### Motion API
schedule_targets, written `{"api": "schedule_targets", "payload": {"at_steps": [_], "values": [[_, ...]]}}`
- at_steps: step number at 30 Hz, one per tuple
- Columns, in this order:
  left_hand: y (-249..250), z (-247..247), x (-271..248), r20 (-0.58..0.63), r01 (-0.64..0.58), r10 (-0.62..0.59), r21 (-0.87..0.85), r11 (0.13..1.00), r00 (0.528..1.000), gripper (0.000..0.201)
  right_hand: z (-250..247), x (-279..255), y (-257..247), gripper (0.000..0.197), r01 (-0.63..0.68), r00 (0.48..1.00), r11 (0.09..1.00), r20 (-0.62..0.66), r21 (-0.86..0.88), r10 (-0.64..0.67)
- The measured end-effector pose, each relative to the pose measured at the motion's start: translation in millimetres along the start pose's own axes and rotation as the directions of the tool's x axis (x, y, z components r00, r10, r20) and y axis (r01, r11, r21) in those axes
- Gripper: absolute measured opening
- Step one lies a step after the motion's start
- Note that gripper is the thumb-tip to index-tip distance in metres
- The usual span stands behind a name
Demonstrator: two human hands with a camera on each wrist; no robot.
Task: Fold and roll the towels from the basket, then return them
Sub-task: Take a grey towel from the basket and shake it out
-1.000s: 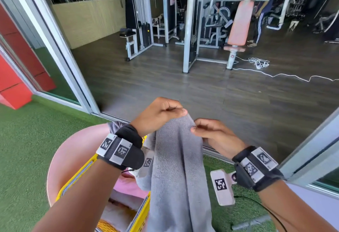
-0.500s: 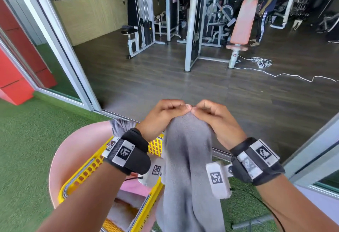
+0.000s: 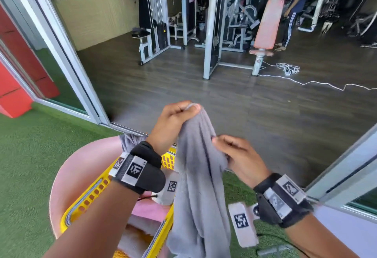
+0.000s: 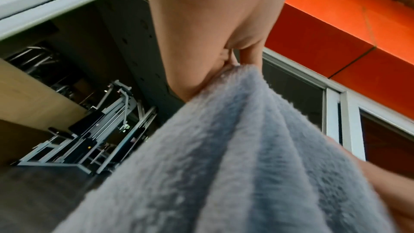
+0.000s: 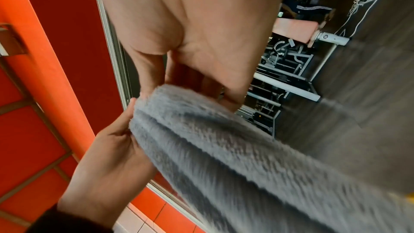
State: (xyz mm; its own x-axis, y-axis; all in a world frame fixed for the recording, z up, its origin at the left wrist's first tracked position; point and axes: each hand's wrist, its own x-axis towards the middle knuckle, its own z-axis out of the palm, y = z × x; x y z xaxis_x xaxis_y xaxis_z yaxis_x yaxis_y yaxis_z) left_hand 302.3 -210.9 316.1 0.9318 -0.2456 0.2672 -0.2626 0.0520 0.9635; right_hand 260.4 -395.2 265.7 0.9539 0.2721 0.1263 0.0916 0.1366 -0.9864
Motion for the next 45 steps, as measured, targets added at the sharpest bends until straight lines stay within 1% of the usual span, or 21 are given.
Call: {"api": "schedule_targets", "payload": {"at_steps": [2,5,6,8,11,13,15,17,20,22,24,27,28,30,32,34,37,39,41,43,45], "values": [[-6.3,-1.1,-0.7,0.003,0.03,-0.03,0.013,0.999,1.0,0.031,-4.4,0.5,-0.7,0.05,0.04,0.999,0.999,0.03,0.001,-0.04],[-11.9,16.3,-12.4,0.229,0.074,-0.098,0.109,0.991,0.969,0.028,-10.6,21.2,-24.4,0.04,0.115,0.992,0.988,-0.034,-0.104,-0.119],[-9.4,20.0,-12.9,0.255,0.067,-0.095,0.117,0.991,0.962,0.03,-10.1,26.3,-29.5,0.038,0.139,0.989,0.982,-0.03,-0.124,-0.144],[2.2,17.6,-7.6,0.159,0.021,-0.032,0.07,0.997,0.987,0.029,-7.3,26.3,-23.4,0.044,0.139,0.99,0.977,0.007,-0.164,-0.14],[5.6,1.7,3.2,-0.035,-0.026,0.025,-0.009,1.0,0.999,0.035,-6.7,10.8,0.4,0.058,0.019,0.995,0.996,0.095,-0.089,-0.01],[-6.6,1.3,-0.6,-0.002,0.008,-0.007,0.03,1.0,1.0,0.037,-10.5,12.9,0.7,0.057,0.036,0.995,0.995,0.095,-0.089,-0.027],[-20.1,9.7,-8.2,0.141,0.079,-0.102,0.16,0.984,0.985,0.043,-13.0,26.2,-10.7,0.059,0.093,0.995,0.991,0.026,-0.092,-0.091],[-18.5,14.2,-10.3,0.204,0.089,-0.116,0.138,0.986,0.972,0.037,-11.0,37.0,-18.7,0.059,0.097,0.995,0.989,-0.01,-0.114,-0.099],[1.9,-0.1,2.9,0.034,0.017,-0.019,0.049,0.999,0.999,0.03,-1.7,24.4,-3.0,0.047,-0.009,0.995,0.993,0.093,-0.117,0.02],[2.9,-9.4,7.4,-0.053,-0.02,0.023,0.065,0.998,0.998,0.035,0.8,13.7,3.8,0.055,-0.1,0.986,0.993,0.13,-0.055,0.107],[-6.1,-5.3,0.3,0.0,0.01,-0.01,0.089,0.996,1.0,0.031,-5.2,22.2,-4.5,0.059,-0.024,0.997,0.999,0.067,-0.041,0.027],[-19.1,10.4,-12.3,0.196,0.07,-0.088,0.098,0.993,0.977,0.044,-10.9,44.9,-26.9,0.061,0.12,0.992,0.983,-0.016,-0.142,-0.124],[-16.1,9.4,-10.8,0.187,0.044,-0.055,0.065,0.997,0.981,0.041,-9.9,47.0,-27.0,0.061,0.134,0.99,0.978,-0.02,-0.159,-0.139],[-4.0,-2.0,0.1,0.056,-0.028,0.028,-0.006,1.0,0.998,0.035,-7.4,39.0,-13.7,0.047,0.101,0.995,0.976,0.025,-0.195,-0.098],[2.9,-13.7,8.5,-0.048,-0.039,0.038,-0.026,0.999,0.998,0.037,-3.6,26.7,-3.0,0.035,0.051,0.995,0.973,0.098,-0.226,-0.029],[0.6,-7.4,3.8,-0.02,-0.015,0.016,0.044,0.999,1.0,0.034,-3.5,27.6,-9.0,0.043,0.09,0.993,0.969,0.09,-0.23,-0.071],[-8.3,20.2,-11.8,0.154,0.056,-0.071,0.097,0.994,0.986,0.027,-5.9,45.6,-37.6,0.046,0.161,0.986,0.971,-0.011,-0.178,-0.166],[-3.8,22.1,-7.5,0.109,0.057,-0.055,-0.014,0.998,0.993,0.029,-7.9,46.4,-36.7,0.038,0.165,0.984,0.974,-0.043,-0.153,-0.174],[4.6,10.8,6.5,-0.016,0.009,-0.01,-0.093,0.996,1.0,0.032,-6.2,33.1,-18.0,0.036,0.071,0.997,0.989,-0.014,-0.13,-0.073],[3.9,1.8,16.1,-0.078,-0.018,0.01,-0.111,0.994,0.997,0.038,-3.3,20.2,-2.6,0.057,-0.003,0.999,0.992,0.041,-0.123,0.009],[-7.4,4.4,13.2,-0.045,0.017,-0.02,-0.06,0.998,0.999,0.032,-6.7,21.2,-11.9,0.063,0.076,0.997,0.985,0.02,-0.153,-0.074]]}}
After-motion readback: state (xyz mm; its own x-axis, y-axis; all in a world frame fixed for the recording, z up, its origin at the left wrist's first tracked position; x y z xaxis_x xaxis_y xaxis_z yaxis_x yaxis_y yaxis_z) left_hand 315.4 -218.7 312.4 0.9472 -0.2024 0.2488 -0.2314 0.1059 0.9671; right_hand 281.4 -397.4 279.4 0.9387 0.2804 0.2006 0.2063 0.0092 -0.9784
